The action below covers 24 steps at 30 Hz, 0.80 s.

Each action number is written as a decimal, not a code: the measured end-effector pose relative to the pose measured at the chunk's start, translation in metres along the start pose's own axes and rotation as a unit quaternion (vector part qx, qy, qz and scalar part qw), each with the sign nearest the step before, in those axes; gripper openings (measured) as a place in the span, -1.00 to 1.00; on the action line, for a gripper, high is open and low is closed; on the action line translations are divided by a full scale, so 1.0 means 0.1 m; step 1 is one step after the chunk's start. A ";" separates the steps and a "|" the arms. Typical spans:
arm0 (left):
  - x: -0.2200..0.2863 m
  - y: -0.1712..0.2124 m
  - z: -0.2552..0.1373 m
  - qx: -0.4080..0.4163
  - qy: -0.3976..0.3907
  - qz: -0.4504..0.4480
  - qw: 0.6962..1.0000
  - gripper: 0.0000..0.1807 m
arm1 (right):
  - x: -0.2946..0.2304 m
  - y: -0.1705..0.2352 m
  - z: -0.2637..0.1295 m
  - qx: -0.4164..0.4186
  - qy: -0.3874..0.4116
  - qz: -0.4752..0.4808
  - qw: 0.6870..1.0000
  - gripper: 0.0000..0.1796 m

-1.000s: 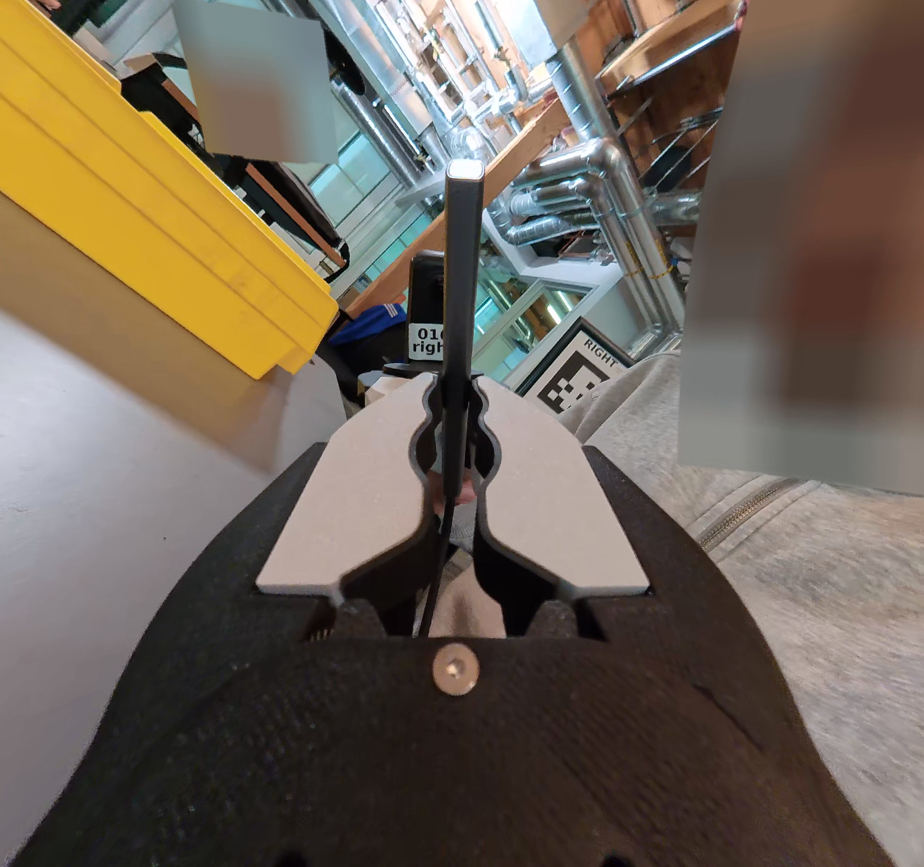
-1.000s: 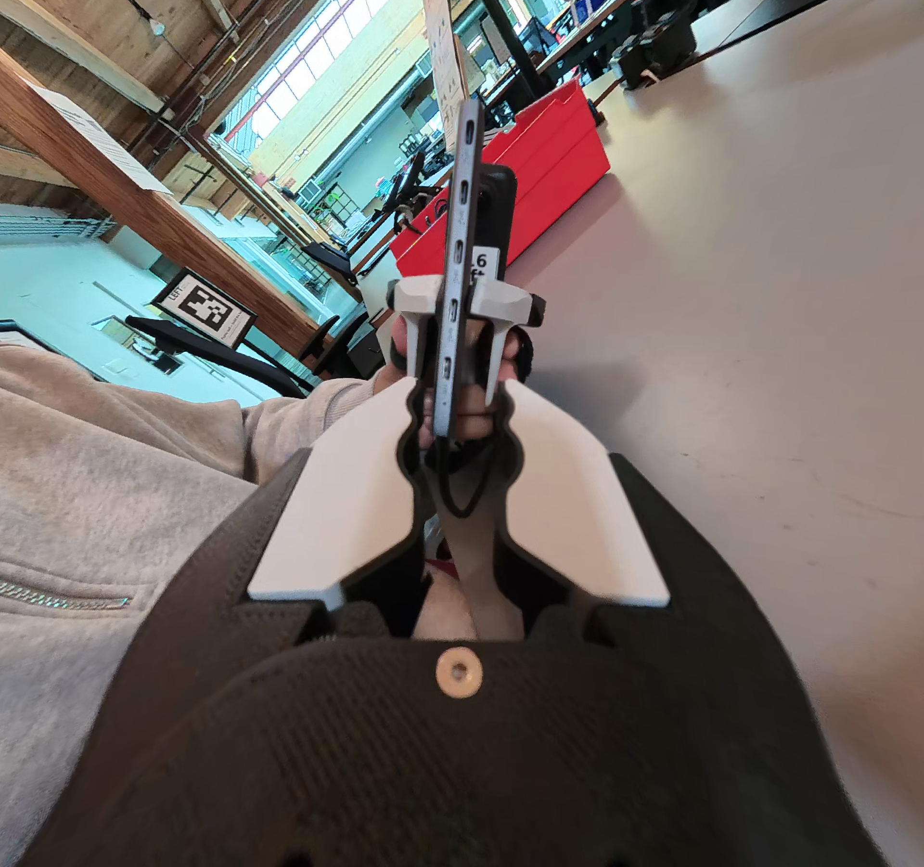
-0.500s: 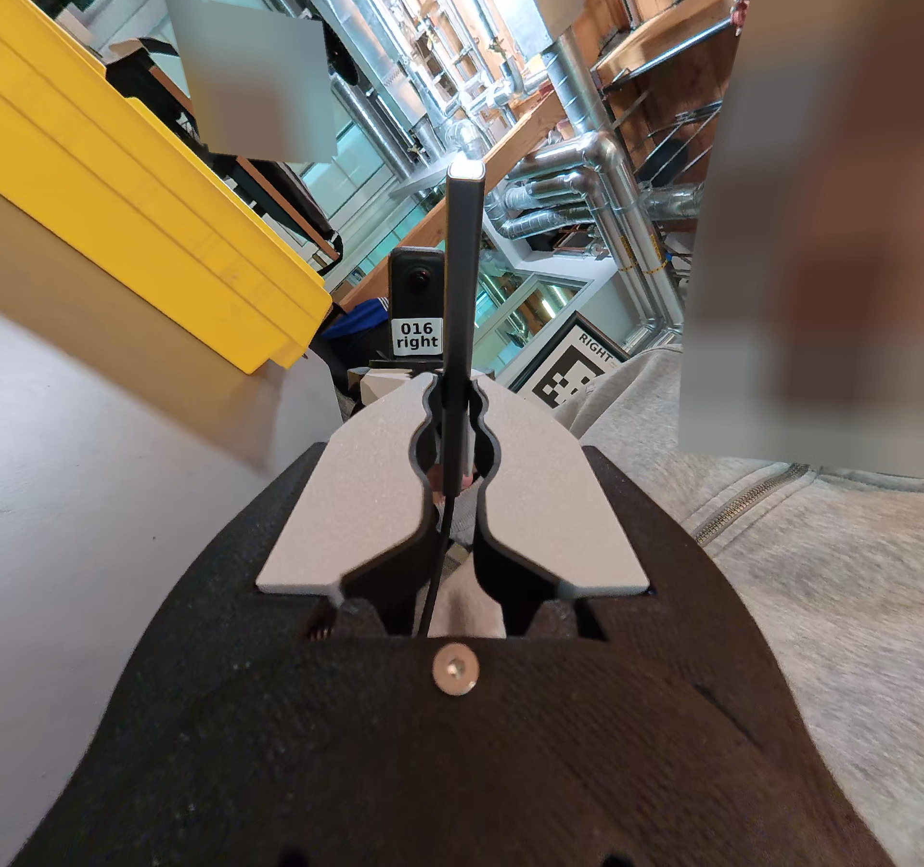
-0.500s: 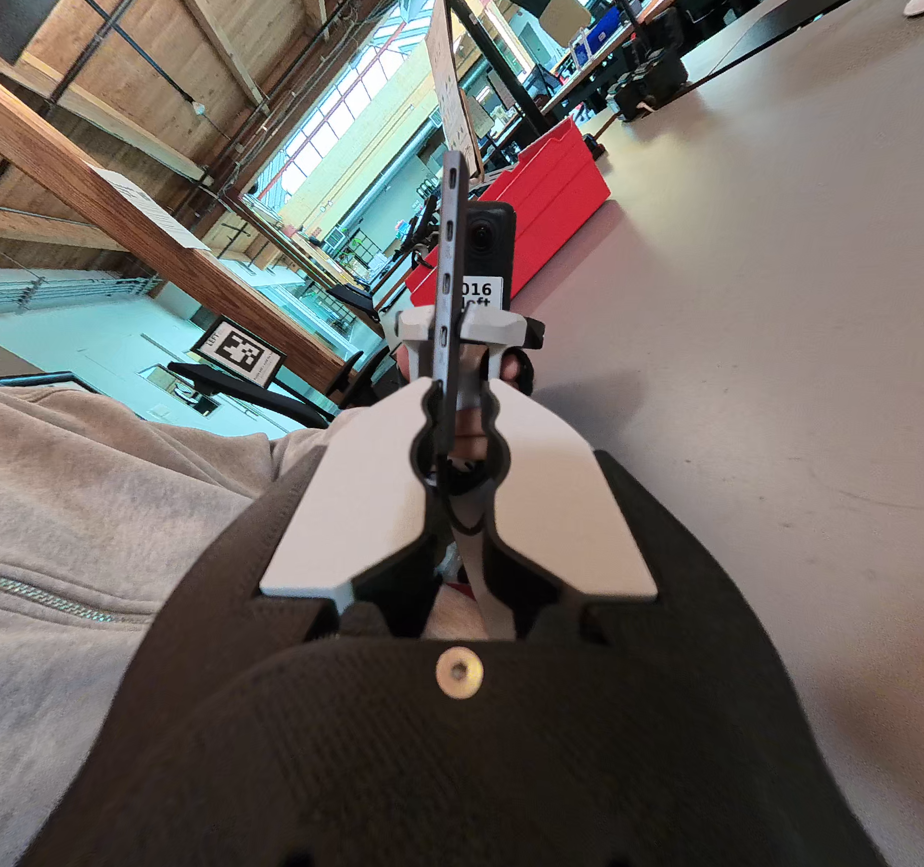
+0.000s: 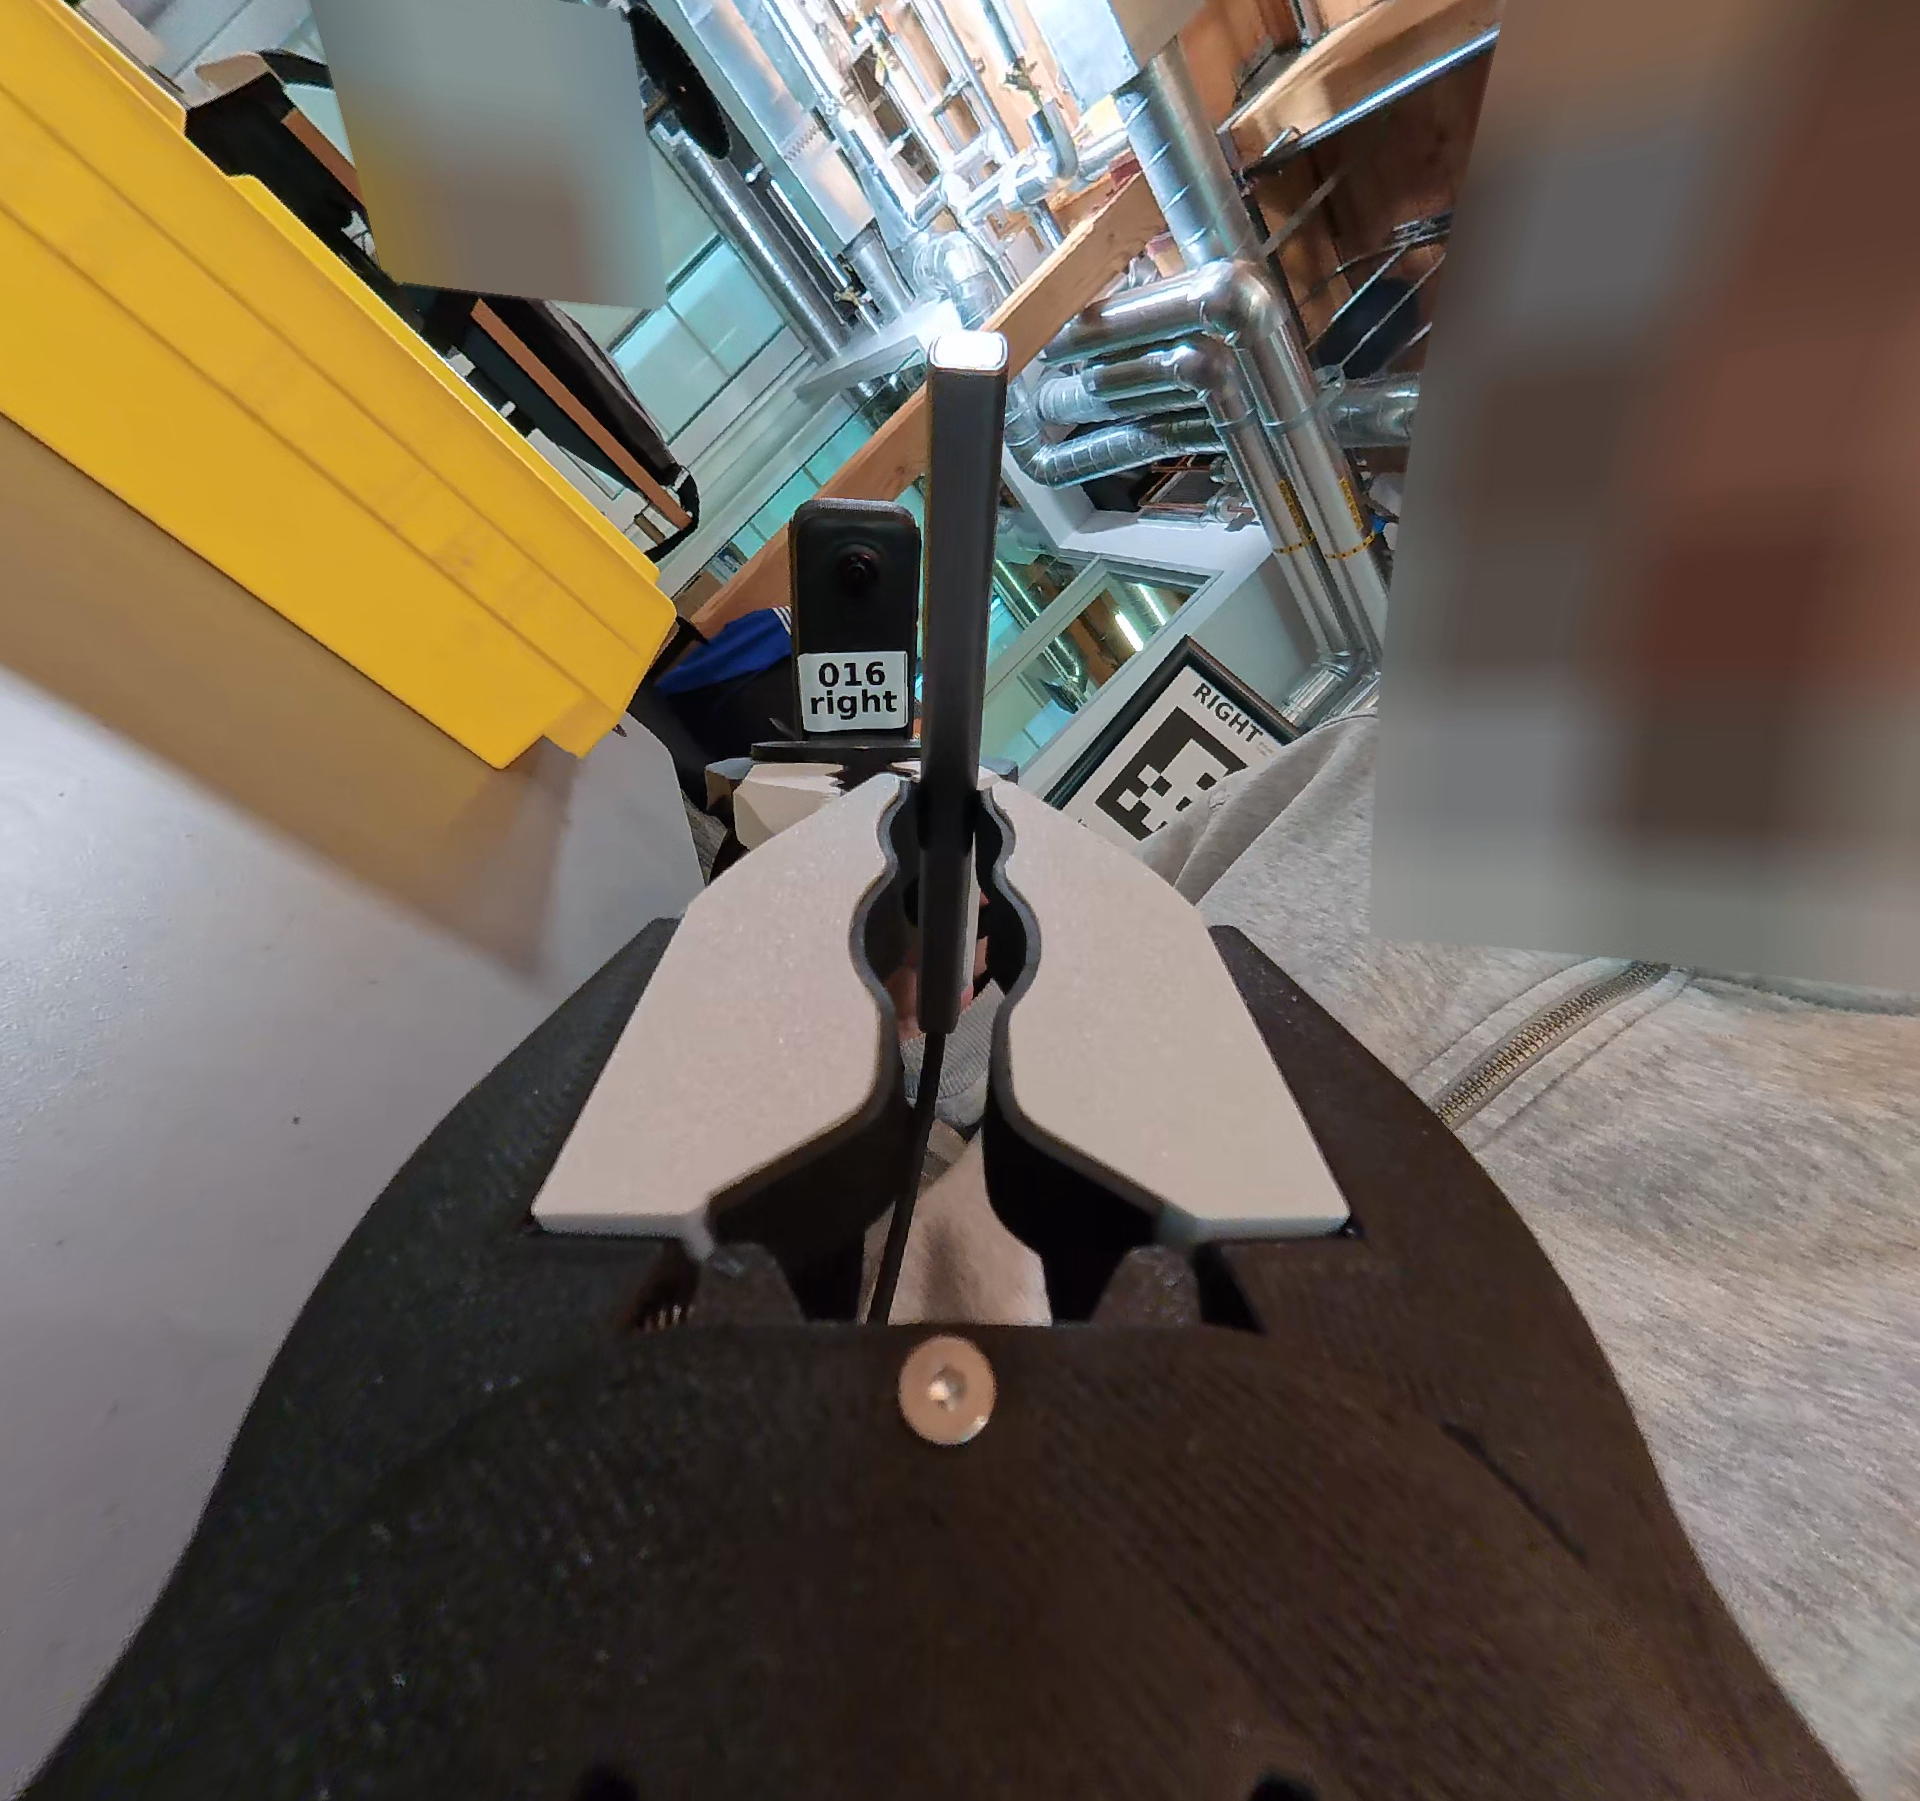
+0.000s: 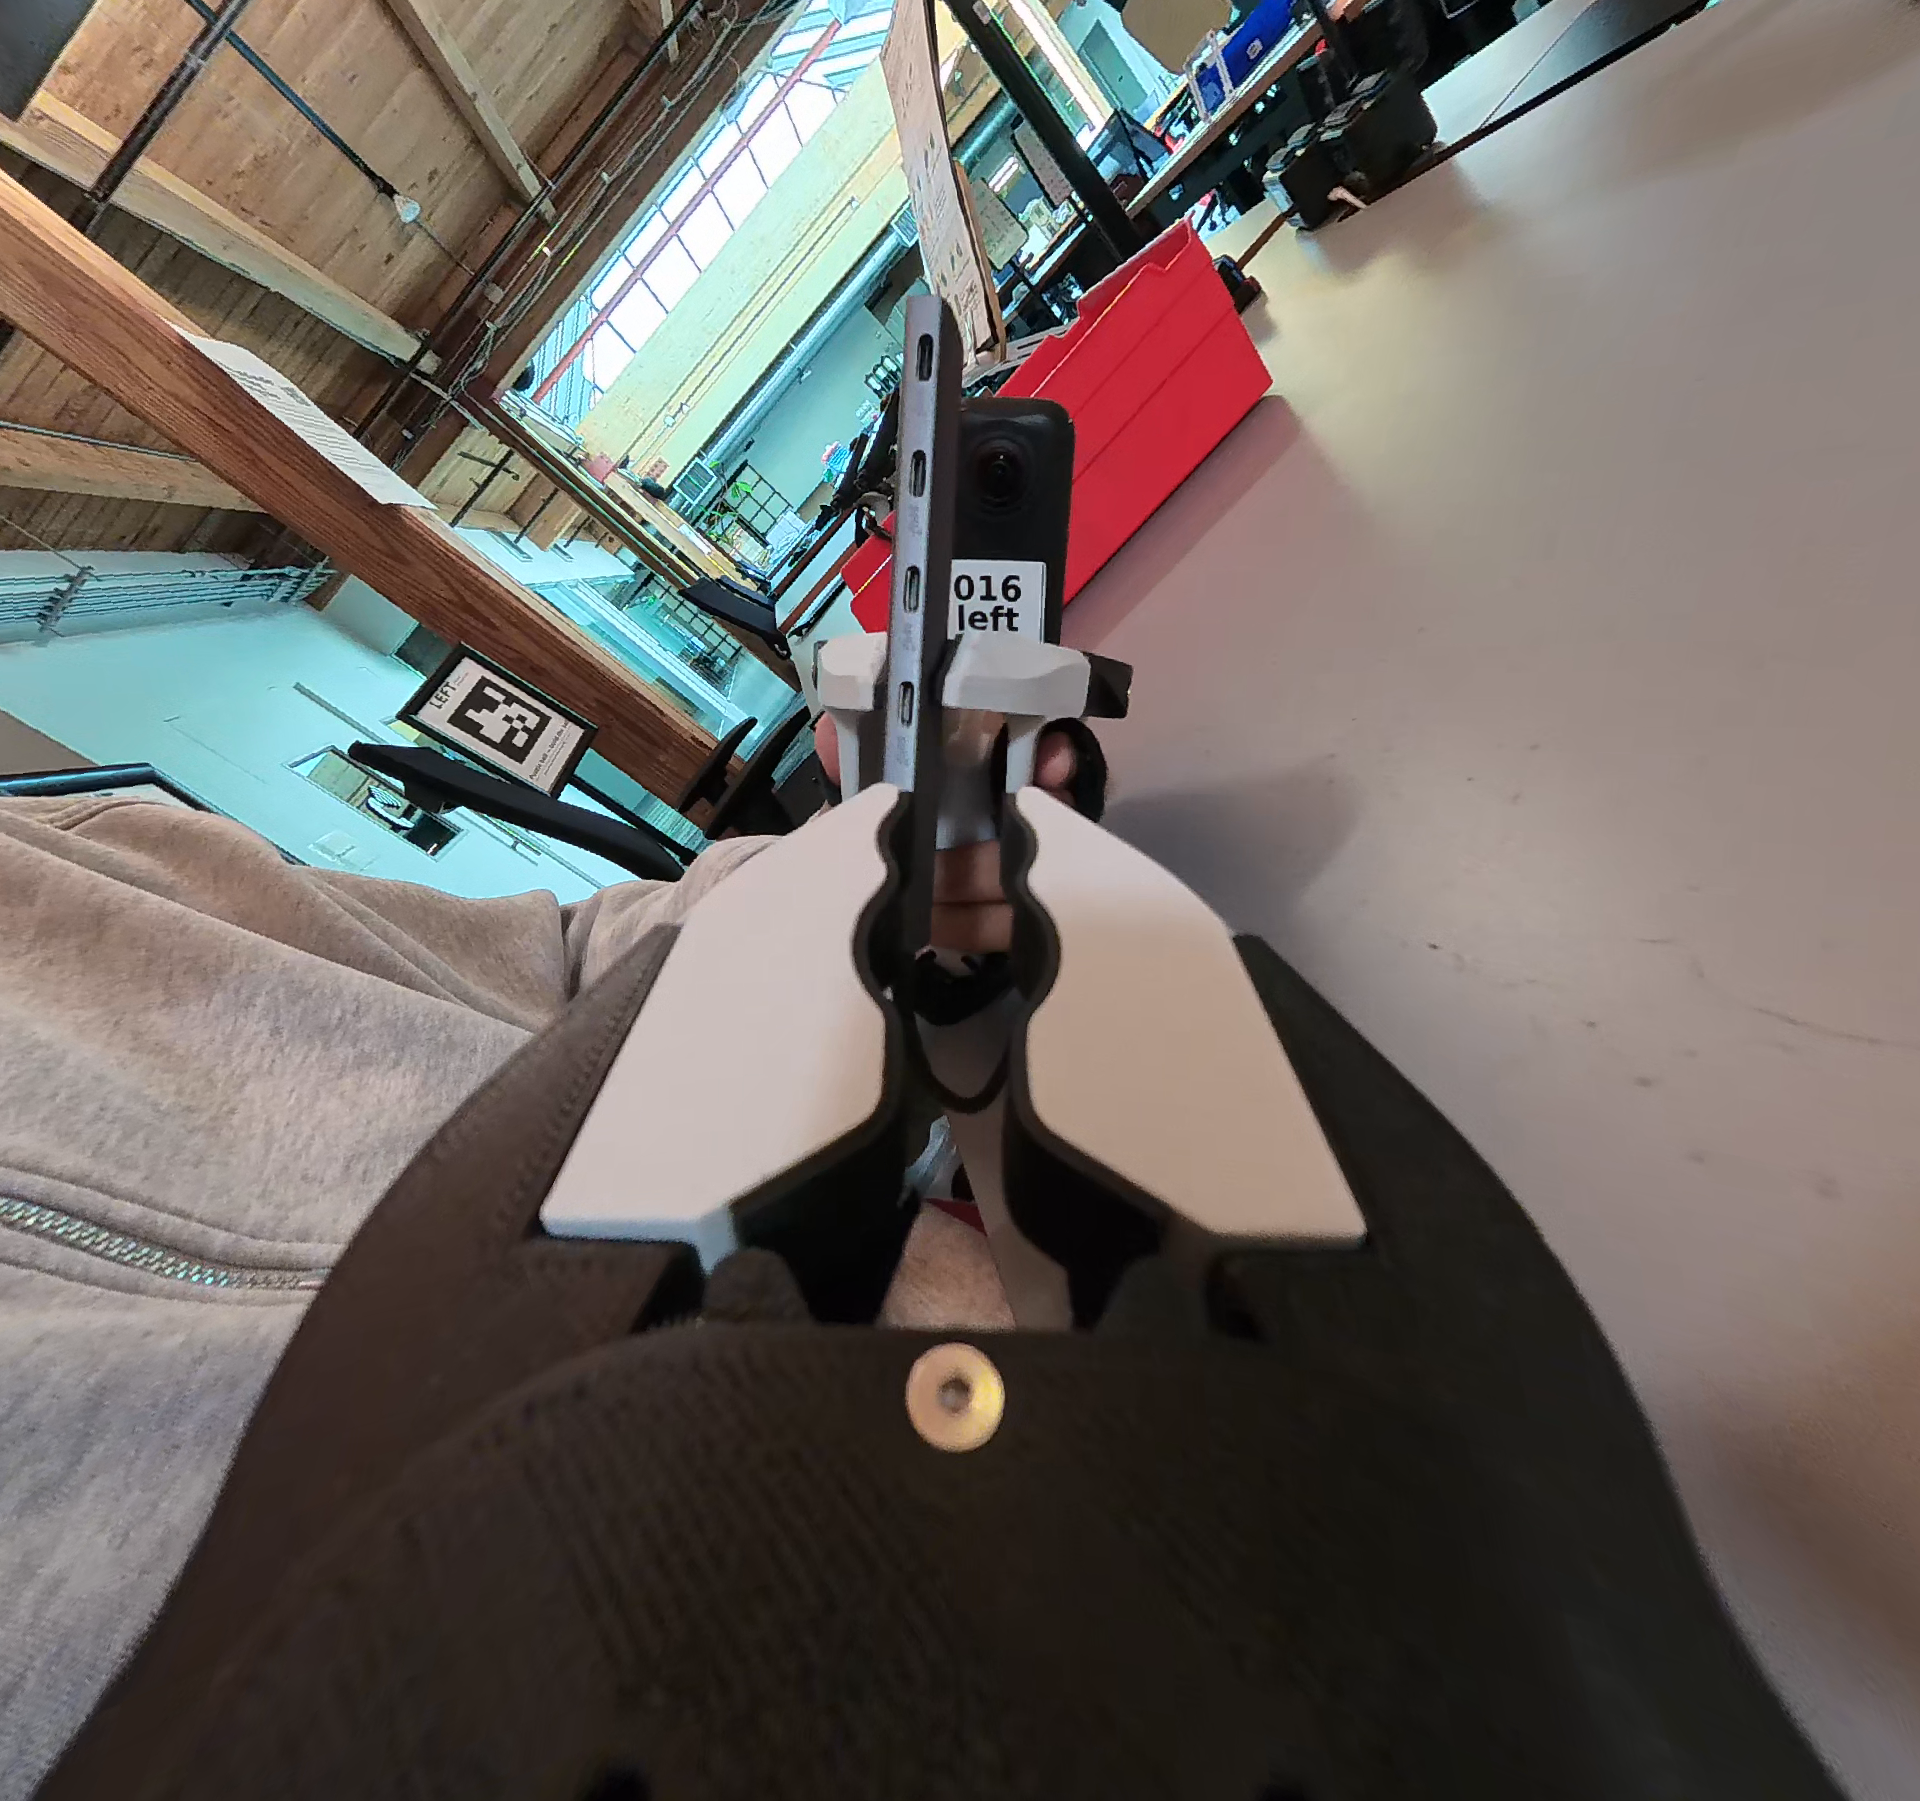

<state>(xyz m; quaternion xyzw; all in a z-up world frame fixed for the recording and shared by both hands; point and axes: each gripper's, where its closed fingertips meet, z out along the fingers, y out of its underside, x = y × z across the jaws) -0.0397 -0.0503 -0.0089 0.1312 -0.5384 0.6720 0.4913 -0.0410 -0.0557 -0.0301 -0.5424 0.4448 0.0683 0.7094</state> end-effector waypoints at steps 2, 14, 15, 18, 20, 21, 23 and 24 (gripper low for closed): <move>0.00 0.00 0.00 0.000 0.000 0.000 1.000 -0.88 | 0.00 0.00 0.00 0.000 0.000 -0.001 1.000 -0.82; -0.01 0.00 0.00 -0.001 0.001 -0.002 1.000 -0.88 | 0.00 0.01 0.00 -0.001 -0.001 0.001 1.000 -0.82; -0.01 0.00 0.00 -0.001 0.001 -0.003 1.000 -0.88 | 0.00 0.01 0.01 -0.002 -0.001 0.001 1.000 -0.83; -0.01 0.00 0.01 0.000 0.001 -0.003 1.000 -0.88 | 0.00 0.01 0.01 -0.001 -0.001 0.001 1.000 -0.82; -0.01 0.00 0.01 0.000 0.001 -0.003 1.000 -0.88 | 0.01 0.01 0.01 -0.001 -0.001 0.002 1.000 -0.82; -0.01 0.00 0.00 0.001 0.001 -0.004 1.000 -0.88 | 0.01 0.01 0.01 -0.002 -0.001 0.002 1.000 -0.82; -0.01 -0.01 0.00 0.005 0.002 -0.005 1.000 -0.88 | 0.01 0.01 0.00 -0.002 0.001 0.001 1.000 -0.82; -0.01 -0.02 0.00 0.006 0.002 -0.006 1.000 -0.88 | 0.01 0.01 0.00 -0.002 0.003 0.000 1.000 -0.83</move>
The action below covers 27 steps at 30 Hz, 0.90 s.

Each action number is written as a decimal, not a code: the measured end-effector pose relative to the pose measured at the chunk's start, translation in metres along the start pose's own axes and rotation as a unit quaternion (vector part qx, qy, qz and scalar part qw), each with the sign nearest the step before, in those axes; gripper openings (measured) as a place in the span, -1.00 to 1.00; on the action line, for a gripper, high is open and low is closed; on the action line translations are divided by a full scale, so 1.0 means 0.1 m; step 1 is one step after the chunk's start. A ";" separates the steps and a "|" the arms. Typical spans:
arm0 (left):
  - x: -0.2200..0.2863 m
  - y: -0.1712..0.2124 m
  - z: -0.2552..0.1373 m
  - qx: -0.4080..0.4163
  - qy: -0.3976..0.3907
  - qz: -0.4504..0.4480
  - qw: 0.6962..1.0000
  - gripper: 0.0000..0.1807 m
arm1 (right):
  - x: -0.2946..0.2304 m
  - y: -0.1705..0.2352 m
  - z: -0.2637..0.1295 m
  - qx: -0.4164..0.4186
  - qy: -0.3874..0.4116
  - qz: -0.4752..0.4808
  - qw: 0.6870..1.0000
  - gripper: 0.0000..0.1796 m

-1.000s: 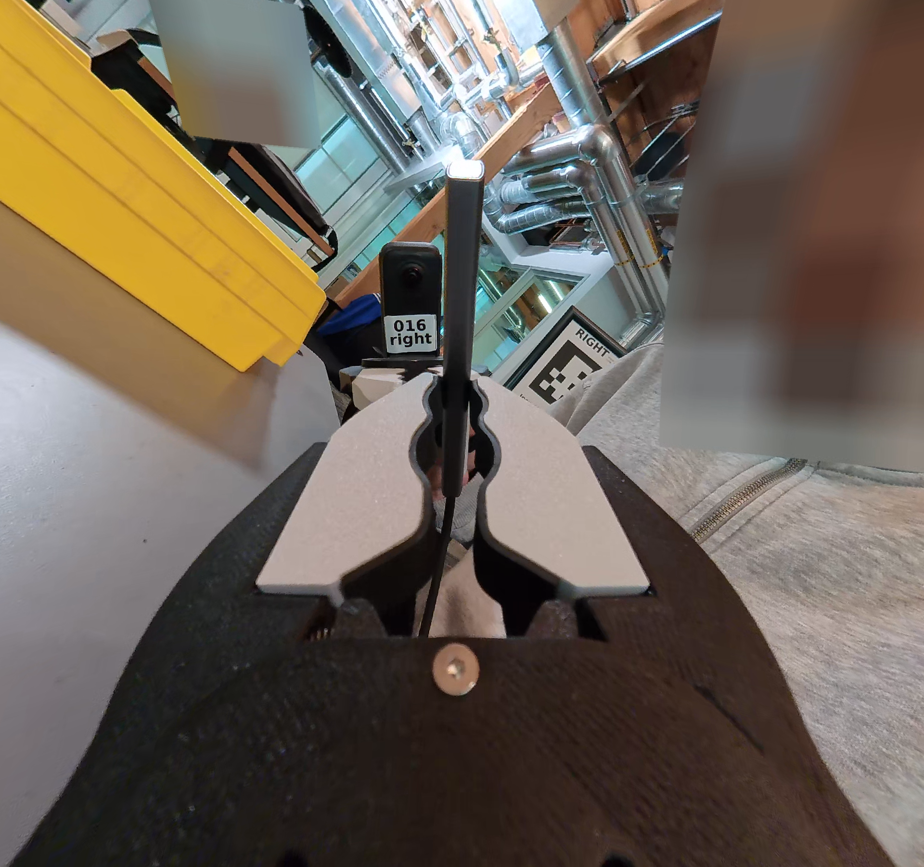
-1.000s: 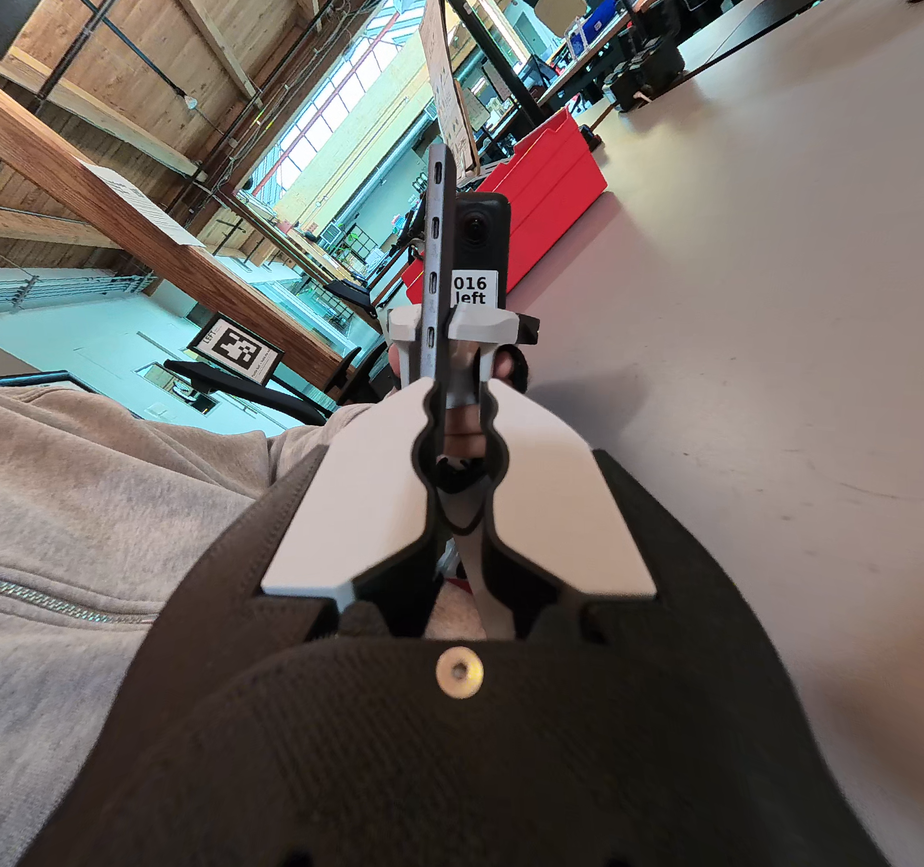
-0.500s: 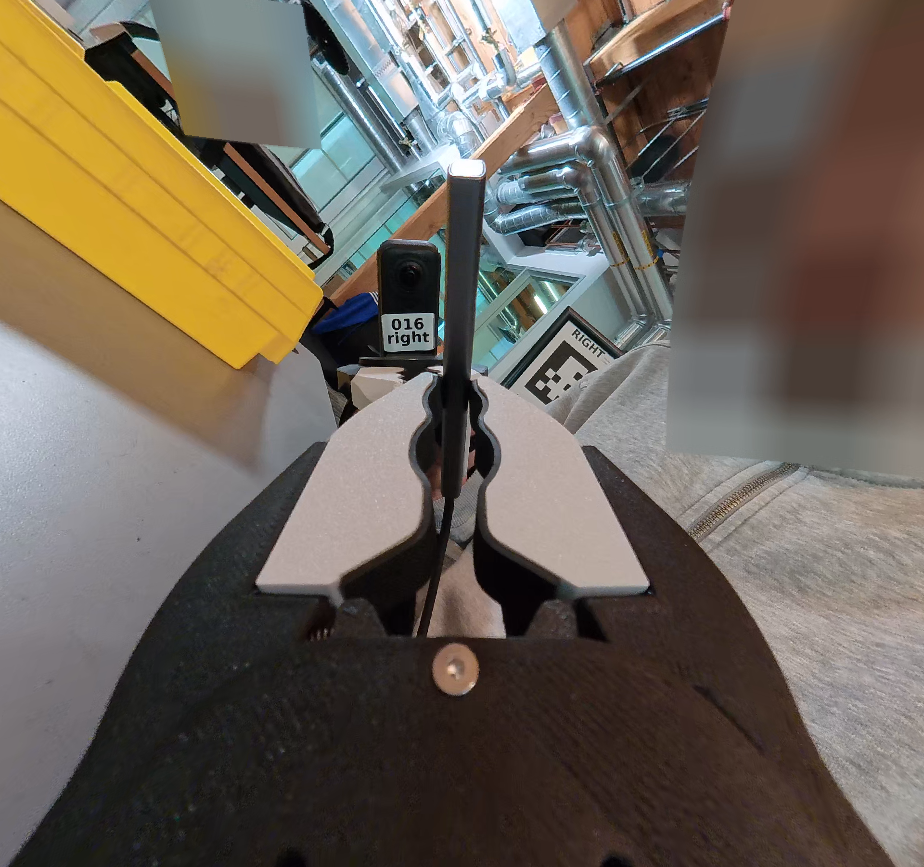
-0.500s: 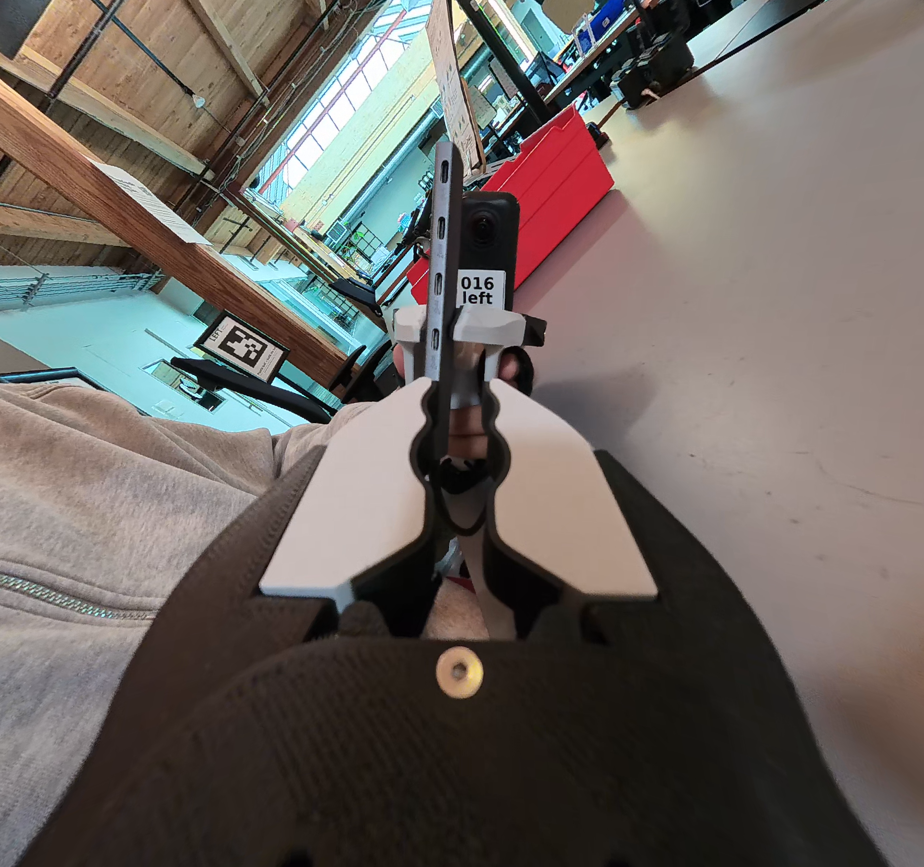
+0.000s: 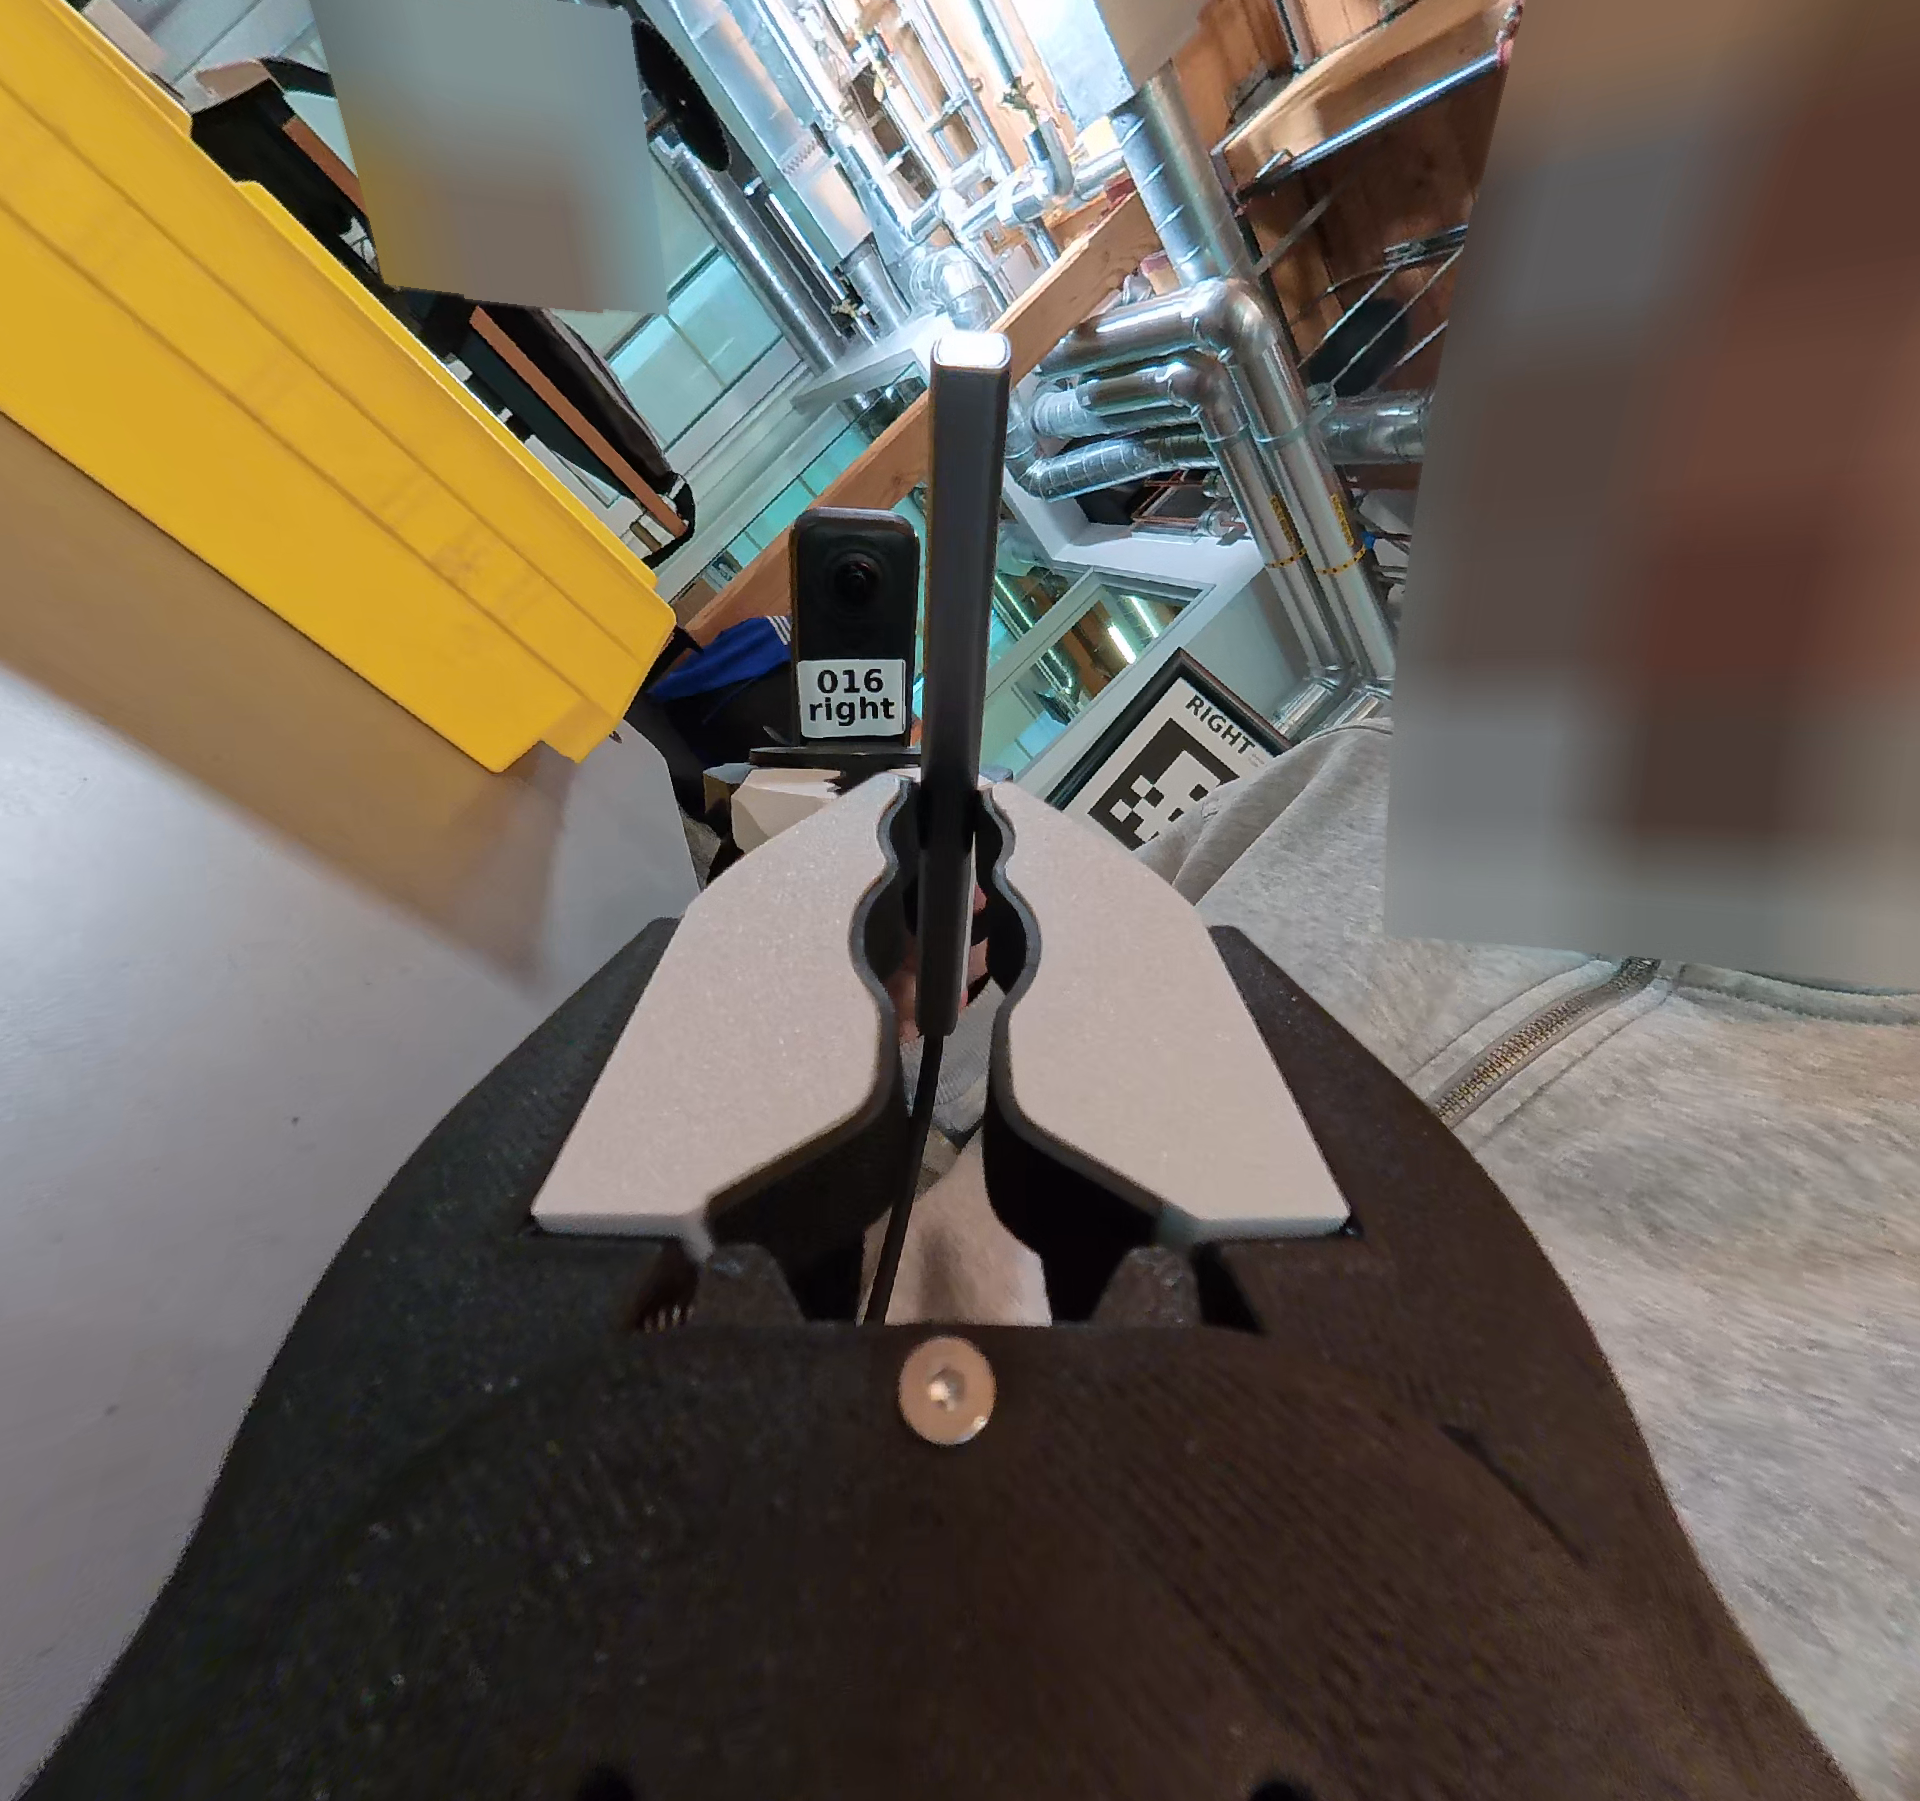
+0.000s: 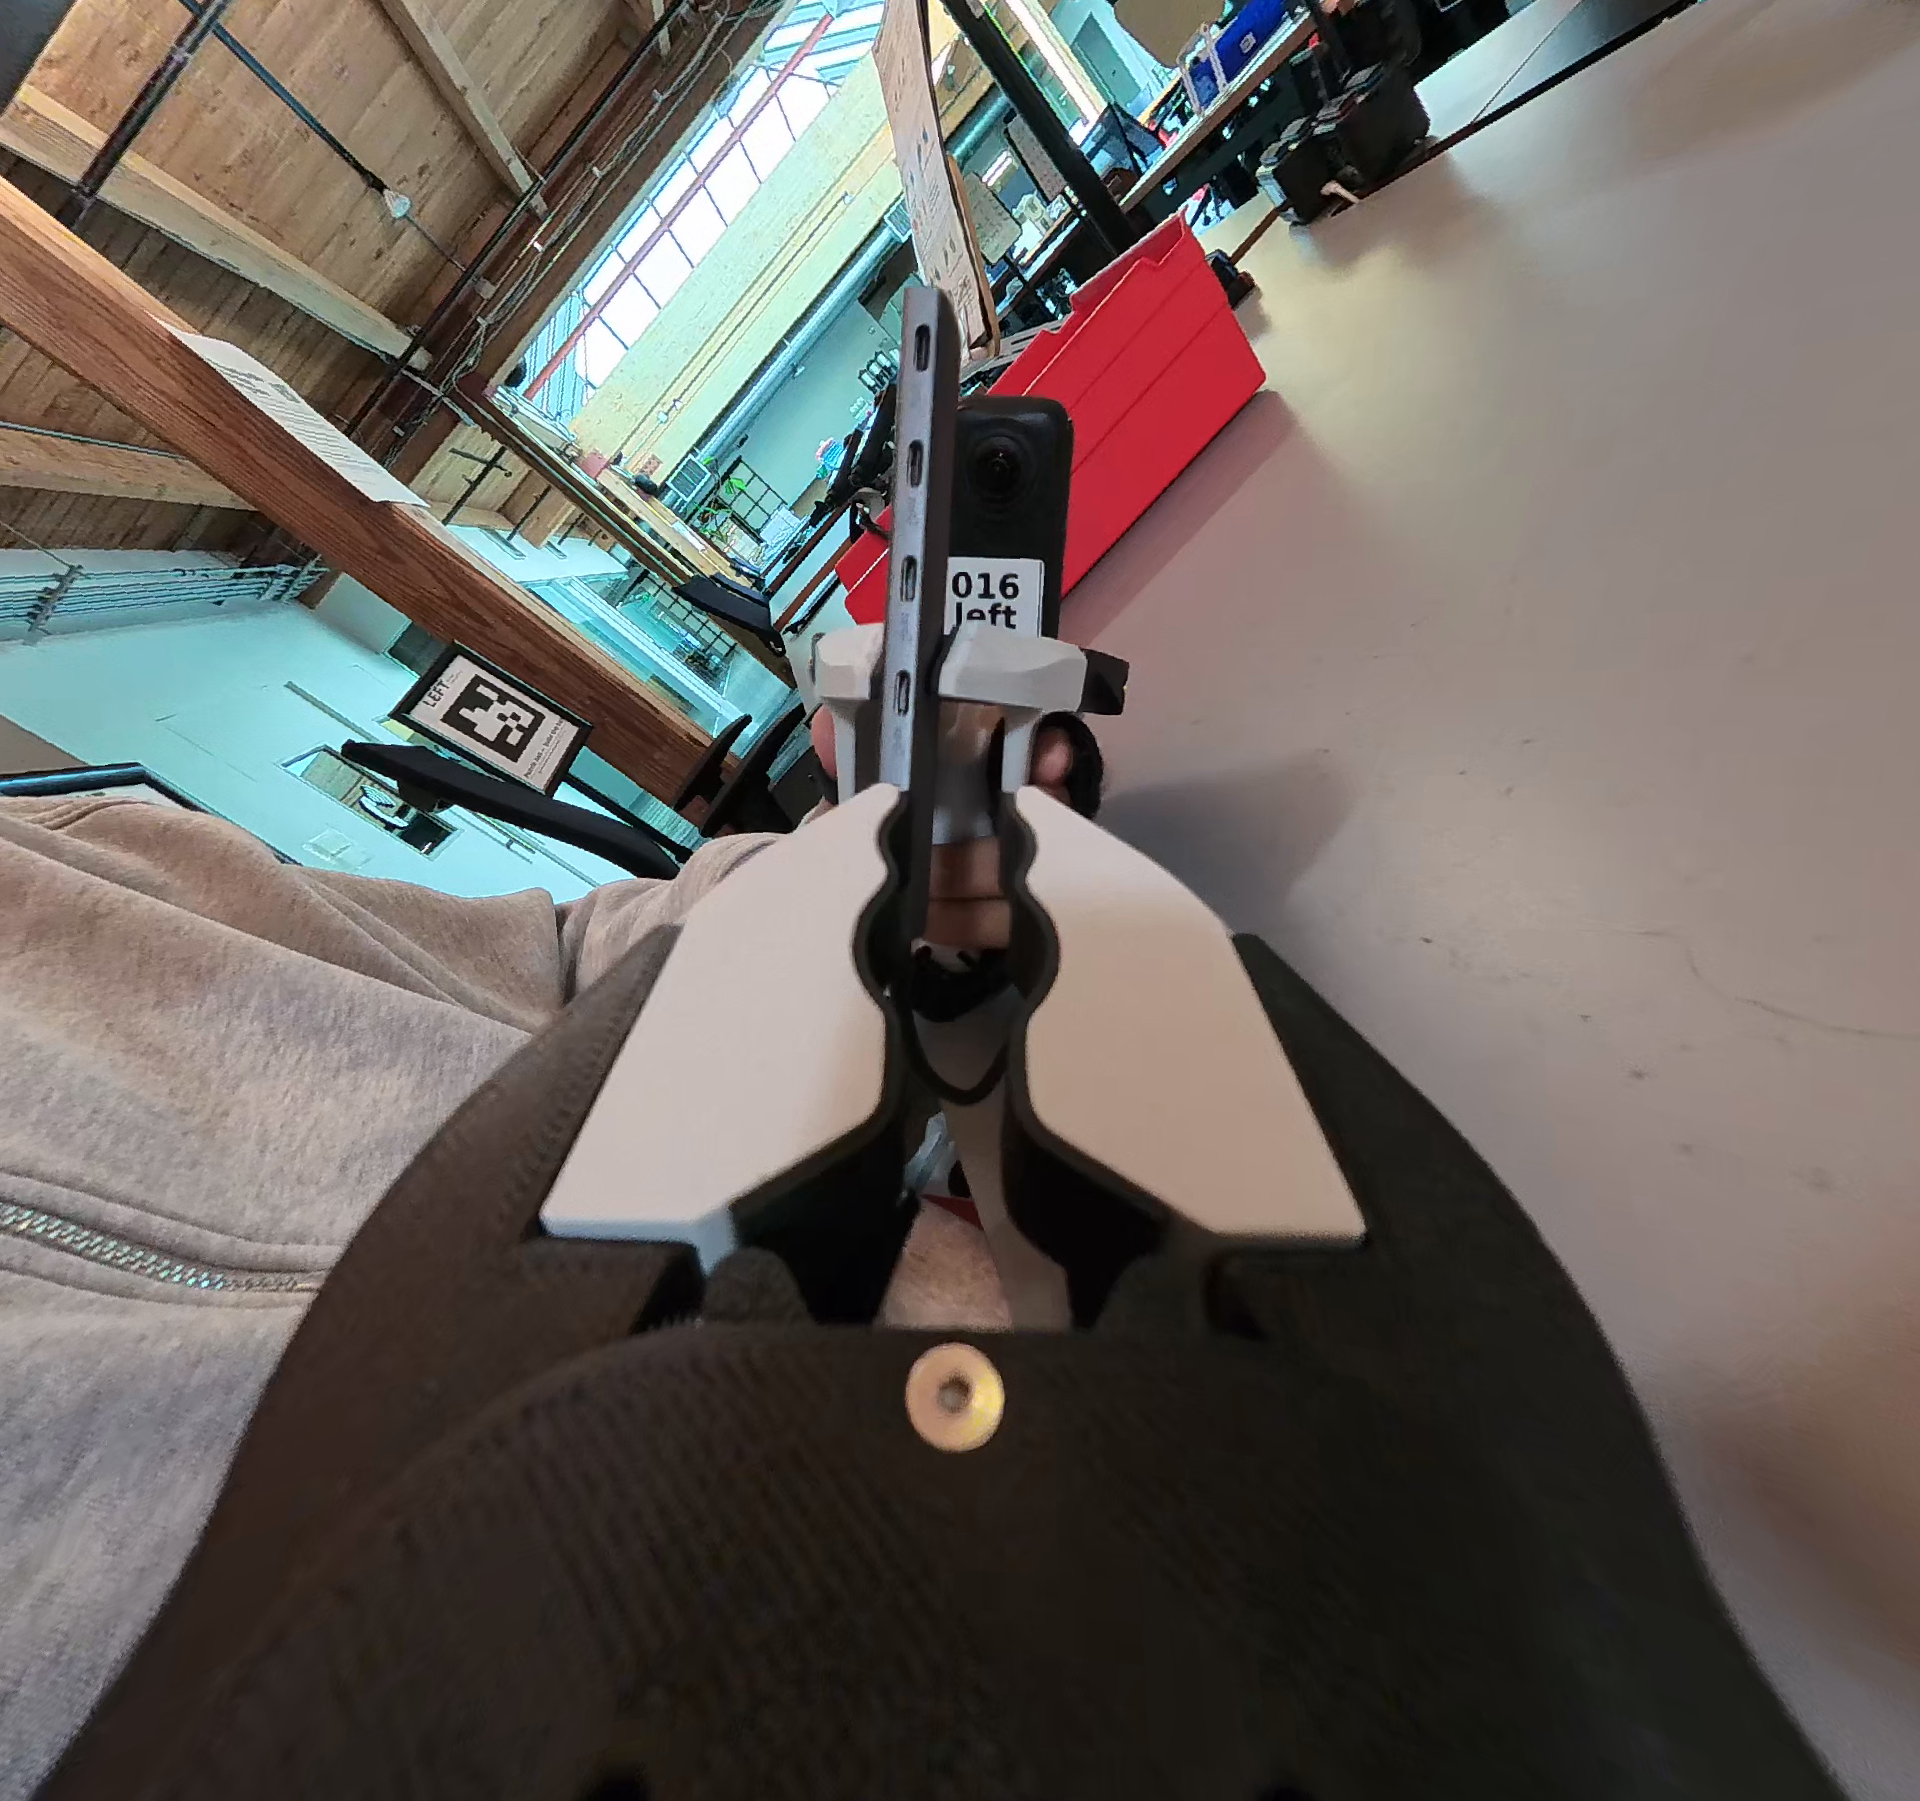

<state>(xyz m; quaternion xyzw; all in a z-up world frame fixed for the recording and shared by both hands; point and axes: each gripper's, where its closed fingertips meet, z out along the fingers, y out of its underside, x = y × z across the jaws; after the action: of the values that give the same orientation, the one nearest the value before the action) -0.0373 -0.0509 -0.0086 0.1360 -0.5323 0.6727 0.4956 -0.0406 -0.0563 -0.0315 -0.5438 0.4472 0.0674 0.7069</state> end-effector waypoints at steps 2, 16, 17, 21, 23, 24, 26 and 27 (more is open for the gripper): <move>-0.01 -0.01 0.00 0.003 -0.001 -0.002 1.000 -0.88 | 0.01 -0.02 -0.01 0.004 0.004 -0.002 1.000 -0.84; -0.24 -0.44 -0.44 0.044 -0.099 0.062 0.992 -0.89 | 0.15 -0.14 -0.02 0.017 0.089 -0.129 0.988 -0.86; -0.28 -0.48 -0.51 0.042 -0.108 0.062 0.991 -0.88 | 0.15 -0.14 0.02 0.013 0.098 -0.158 0.982 -0.86; -0.35 -0.73 -0.74 0.071 -0.115 0.065 0.989 -0.90 | -0.04 -0.11 0.38 -0.029 0.075 -0.237 0.968 -0.84; -0.35 -0.81 -0.82 0.094 -0.113 0.062 0.987 -0.88 | -0.25 -0.10 0.65 -0.052 0.036 -0.266 0.962 -0.82; -0.35 -0.84 -0.84 0.106 -0.109 0.057 0.987 -0.88 | -0.36 -0.12 0.80 -0.061 0.015 -0.284 0.957 -0.82; -0.36 -0.86 -0.85 0.116 -0.105 0.051 0.986 -0.88 | -0.62 -0.13 1.13 -0.083 -0.030 -0.325 0.942 -0.80; -0.36 -0.86 -0.85 0.113 -0.101 0.049 0.987 -0.88 | -0.73 -0.11 1.30 -0.101 -0.048 -0.348 0.931 -0.79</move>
<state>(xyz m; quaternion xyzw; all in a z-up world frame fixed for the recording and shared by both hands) 0.0787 -0.0024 -0.0176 0.2325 -0.5058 0.7348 0.3875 -0.0047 0.0760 0.0286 -0.7298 0.1862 -0.1115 0.6483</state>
